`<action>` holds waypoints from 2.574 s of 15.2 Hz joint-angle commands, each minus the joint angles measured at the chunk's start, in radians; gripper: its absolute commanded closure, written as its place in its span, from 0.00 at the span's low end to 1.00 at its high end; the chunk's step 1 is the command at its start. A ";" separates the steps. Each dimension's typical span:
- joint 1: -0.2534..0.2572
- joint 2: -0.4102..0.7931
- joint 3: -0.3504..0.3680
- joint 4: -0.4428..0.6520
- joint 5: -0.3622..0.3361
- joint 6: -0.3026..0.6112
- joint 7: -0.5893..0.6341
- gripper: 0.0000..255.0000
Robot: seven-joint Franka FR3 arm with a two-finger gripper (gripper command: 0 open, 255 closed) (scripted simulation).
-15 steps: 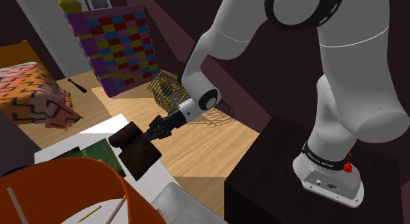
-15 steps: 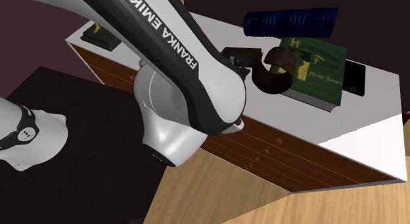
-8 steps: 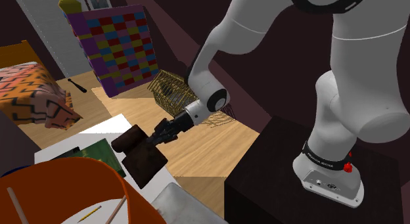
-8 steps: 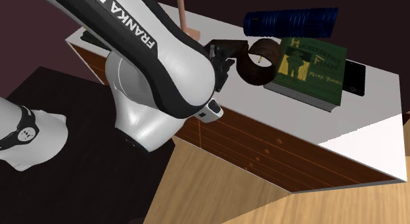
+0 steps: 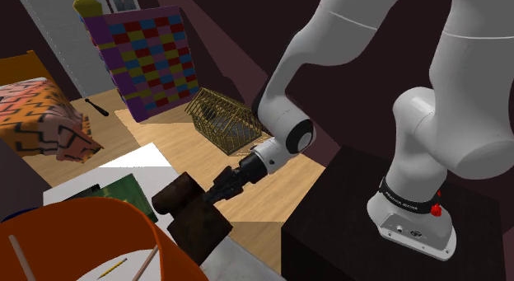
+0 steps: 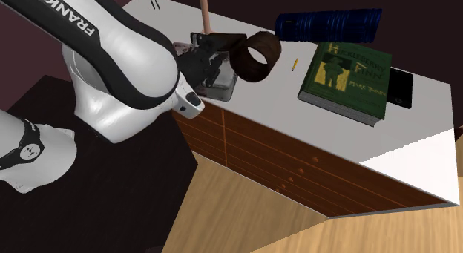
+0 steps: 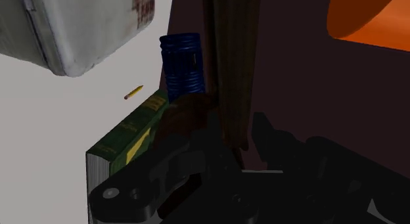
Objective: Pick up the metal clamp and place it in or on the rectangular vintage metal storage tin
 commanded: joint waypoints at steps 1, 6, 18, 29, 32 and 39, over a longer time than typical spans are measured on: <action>0.023 -0.051 0.022 -0.061 0.052 0.012 -0.030 1.00; 0.093 -0.169 0.092 -0.201 0.210 0.037 -0.100 1.00; 0.148 -0.029 0.144 -0.255 0.367 -0.119 -0.226 1.00; 0.140 0.136 0.139 -0.217 0.370 -0.236 -0.277 1.00; 0.140 0.136 0.139 -0.217 0.370 -0.236 -0.277 1.00; 0.140 0.136 0.139 -0.217 0.370 -0.236 -0.277 0.00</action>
